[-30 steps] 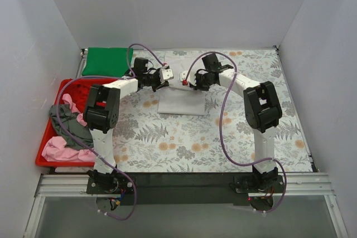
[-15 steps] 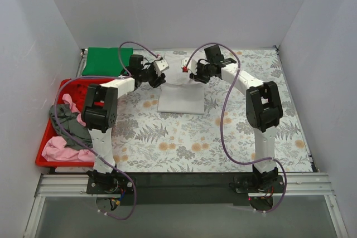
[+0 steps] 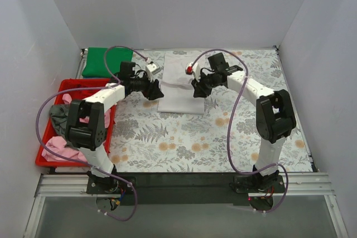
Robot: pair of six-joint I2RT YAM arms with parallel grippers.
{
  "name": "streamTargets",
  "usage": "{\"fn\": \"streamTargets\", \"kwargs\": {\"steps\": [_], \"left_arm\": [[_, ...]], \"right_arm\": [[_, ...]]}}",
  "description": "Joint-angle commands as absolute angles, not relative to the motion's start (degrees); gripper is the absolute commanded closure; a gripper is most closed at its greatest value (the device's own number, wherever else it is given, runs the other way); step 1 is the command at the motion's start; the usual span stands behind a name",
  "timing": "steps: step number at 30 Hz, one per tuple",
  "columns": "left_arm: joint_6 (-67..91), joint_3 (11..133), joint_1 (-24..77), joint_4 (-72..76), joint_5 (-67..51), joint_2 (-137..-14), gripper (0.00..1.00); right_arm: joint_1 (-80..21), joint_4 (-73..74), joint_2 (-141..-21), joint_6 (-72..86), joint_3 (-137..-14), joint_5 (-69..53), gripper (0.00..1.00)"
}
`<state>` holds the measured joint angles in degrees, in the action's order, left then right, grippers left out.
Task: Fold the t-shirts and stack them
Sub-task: Fold the tshirt
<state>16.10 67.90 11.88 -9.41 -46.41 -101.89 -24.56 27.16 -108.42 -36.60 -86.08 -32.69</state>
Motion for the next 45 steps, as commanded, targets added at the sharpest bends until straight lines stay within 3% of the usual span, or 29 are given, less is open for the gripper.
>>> {"fn": "streamTargets", "kwargs": {"steps": [1,6,13,26,34,38,45], "left_arm": [[6.7,63.7,12.9,-15.8,-49.0,-98.0,0.54],[1.4,62.9,16.4,-15.6,-45.4,-99.8,0.55],[6.3,62.8,20.0,-12.9,-44.6,-102.6,0.63],[5.9,58.7,19.9,-13.4,-35.8,-105.9,0.68],[5.3,57.6,17.1,-17.2,-37.0,-103.7,0.67],[1.8,58.4,15.9,-20.5,-41.7,-99.1,0.60],[-4.7,58.8,15.8,-22.9,-46.0,-92.6,0.57]], "right_arm": [[-28.1,29.3,-106.2,-37.8,-80.3,-33.8,0.68],[-29.2,26.5,-109.7,-37.6,-78.4,-31.5,0.72],[-29.2,24.1,-111.6,-35.6,-77.5,-30.5,0.81],[-28.0,24.1,-112.1,-41.7,-69.8,-23.1,0.85],[-26.5,24.7,-107.5,-43.2,-68.3,-22.9,0.78],[-26.5,26.2,-104.8,-45.5,-68.2,-22.2,0.76],[-26.9,28.0,-97.8,-48.9,-69.3,-26.5,0.64]]}}
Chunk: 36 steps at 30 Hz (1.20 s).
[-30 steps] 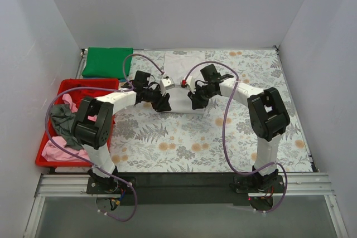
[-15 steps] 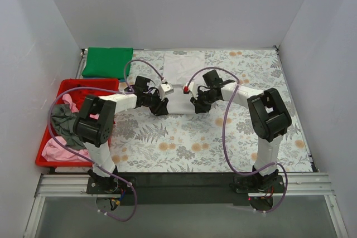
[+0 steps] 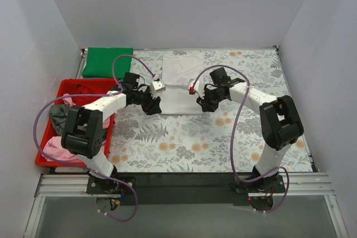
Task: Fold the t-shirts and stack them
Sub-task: Fold the tshirt
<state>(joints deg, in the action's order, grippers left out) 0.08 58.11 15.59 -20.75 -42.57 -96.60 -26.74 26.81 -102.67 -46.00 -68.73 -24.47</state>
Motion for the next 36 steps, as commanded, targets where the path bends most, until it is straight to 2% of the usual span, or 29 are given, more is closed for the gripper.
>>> {"fn": "streamTargets", "kwargs": {"steps": [1,4,10,23,26,29,30,32,34,35,36], "left_arm": [[-7.8,58.3,15.8,-22.3,-46.0,-92.3,0.57],[-12.3,55.4,15.8,-20.0,-46.2,-92.0,0.57],[-18.0,54.0,17.0,-10.9,-45.2,-94.6,0.57],[-22.8,54.1,18.5,-9.3,-41.2,-103.6,0.56],[-24.4,53.8,18.5,-9.3,-39.4,-104.8,0.60],[-25.4,53.5,18.5,-9.7,-38.4,-105.0,0.72],[-25.5,53.5,18.5,-9.8,-38.5,-105.0,0.75],[-25.4,54.0,18.5,-10.4,-38.6,-104.9,0.86],[-24.2,55.3,18.5,-11.1,-38.8,-104.7,0.93],[-22.3,56.1,18.5,-11.3,-38.9,-104.2,0.99],[-21.9,56.9,18.5,-12.0,-39.3,-103.8,1.00]], "right_arm": [[-27.2,27.6,-97.5,-49.7,-69.3,-26.5,0.62],[-28.4,26.5,-97.3,-51.9,-68.2,-25.3,0.58],[-30.2,23.6,-99.9,-57.6,-66.8,-23.0,0.58],[-30.7,21.0,-105.4,-61.9,-62.8,-19.3,0.55],[-30.8,20.7,-106.3,-61.7,-62.5,-18.8,0.60],[-30.8,20.7,-106.9,-61.6,-62.4,-17.8,0.77],[-30.8,20.6,-107.1,-61.6,-62.4,-17.6,0.88],[-30.8,20.7,-107.3,-61.3,-62.6,-16.8,0.96],[-30.7,20.8,-107.0,-60.0,-63.7,-16.5,0.99],[-30.5,21.4,-106.4,-59.5,-64.5,-17.0,0.99],[-30.2,22.1,-106.0,-59.2,-65.3,-17.4,0.99]]}}
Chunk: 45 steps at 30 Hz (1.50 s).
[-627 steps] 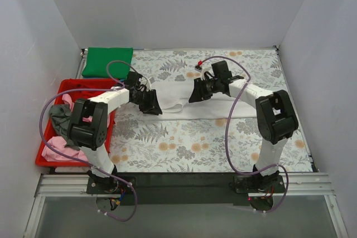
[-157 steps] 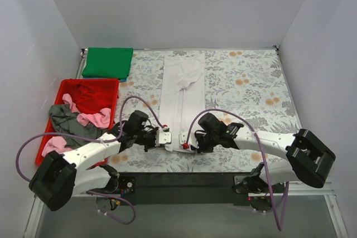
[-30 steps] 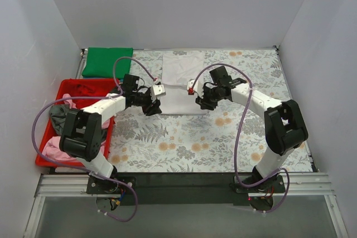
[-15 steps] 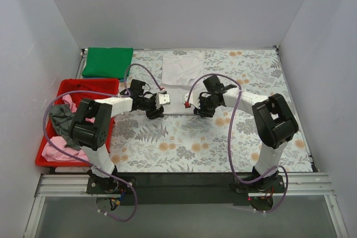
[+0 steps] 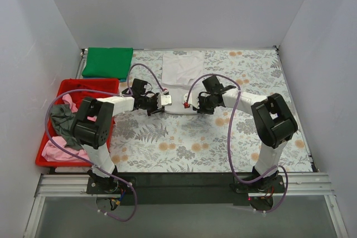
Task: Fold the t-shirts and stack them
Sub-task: Fold the tshirt
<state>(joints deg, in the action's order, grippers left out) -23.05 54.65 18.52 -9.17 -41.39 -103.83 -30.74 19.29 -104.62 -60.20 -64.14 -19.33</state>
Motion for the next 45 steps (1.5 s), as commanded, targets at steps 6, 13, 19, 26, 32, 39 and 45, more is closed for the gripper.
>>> {"fn": "streamTargets", "kwargs": {"steps": [6,13,19,26,32,39,45], "left_arm": [[-18.1,65.9,17.9,-17.7,-41.7,-100.1,1.00],[-18.2,73.1,17.5,-24.9,-41.5,-99.0,1.00],[-20.0,69.5,19.1,-32.8,-43.7,-92.9,1.00],[-25.0,61.1,24.2,-50.9,-47.7,-78.0,1.00],[-18.4,64.6,24.8,-57.4,-48.4,-74.8,1.00],[-17.2,74.3,19.3,-52.9,-49.9,-87.5,1.00],[-17.8,84.4,13.9,-49.2,-50.4,-104.4,1.00]], "right_arm": [[-26.2,30.0,-103.2,-55.5,-77.1,-23.0,0.99],[-25.4,39.1,-100.5,-57.7,-84.3,-24.6,0.99],[-26.3,43.1,-95.0,-57.7,-77.7,-26.5,0.99],[-30.4,54.0,-81.7,-56.0,-68.9,-33.9,0.99],[-33.5,64.7,-79.6,-55.2,-72.3,-36.8,0.99],[-27.0,65.4,-97.4,-61.4,-90.4,-35.7,0.99],[-24.6,67.4,-115.5,-66.3,-106.2,-34.7,0.99]]}}
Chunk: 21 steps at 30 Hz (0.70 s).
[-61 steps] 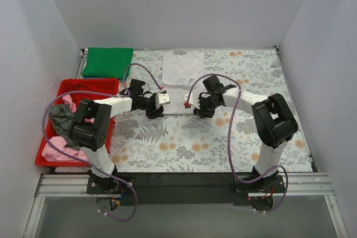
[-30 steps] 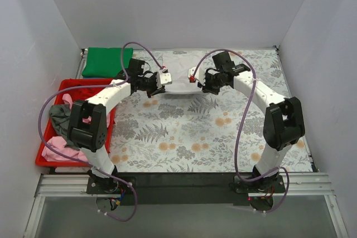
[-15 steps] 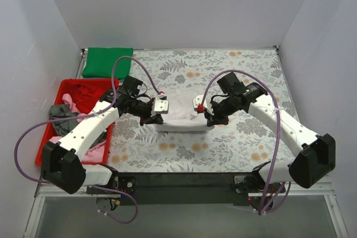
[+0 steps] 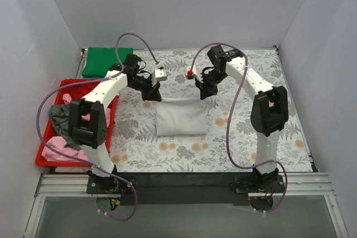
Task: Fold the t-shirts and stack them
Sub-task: Fold the tshirt
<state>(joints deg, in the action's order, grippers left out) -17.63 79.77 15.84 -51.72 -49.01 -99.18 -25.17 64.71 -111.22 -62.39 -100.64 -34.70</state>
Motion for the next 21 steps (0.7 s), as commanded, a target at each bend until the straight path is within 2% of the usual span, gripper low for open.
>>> {"fn": "streamTargets", "kwargs": {"steps": [1,5,9,15,21], "left_arm": [[-17.3,88.0,13.5,-48.4,-50.2,-106.5,1.00],[-14.9,97.1,11.7,-47.3,-49.5,-117.3,1.00],[-11.7,99.8,11.6,-41.4,-47.8,-122.9,1.00],[-9.8,99.8,11.8,-38.0,-46.0,-127.4,1.00],[-9.9,93.3,13.9,-38.9,-46.0,-123.8,1.00]], "right_arm": [[-24.3,67.5,-117.5,-67.0,-109.8,-34.1,0.99],[-22.6,67.3,-128.6,-68.8,-119.3,-32.3,0.99],[-21.4,66.0,-134.4,-68.8,-124.1,-31.5,0.99],[-21.6,61.0,-137.2,-66.4,-121.9,-30.3,0.99],[-21.9,56.9,-134.2,-64.3,-112.2,-30.1,0.99]]}}
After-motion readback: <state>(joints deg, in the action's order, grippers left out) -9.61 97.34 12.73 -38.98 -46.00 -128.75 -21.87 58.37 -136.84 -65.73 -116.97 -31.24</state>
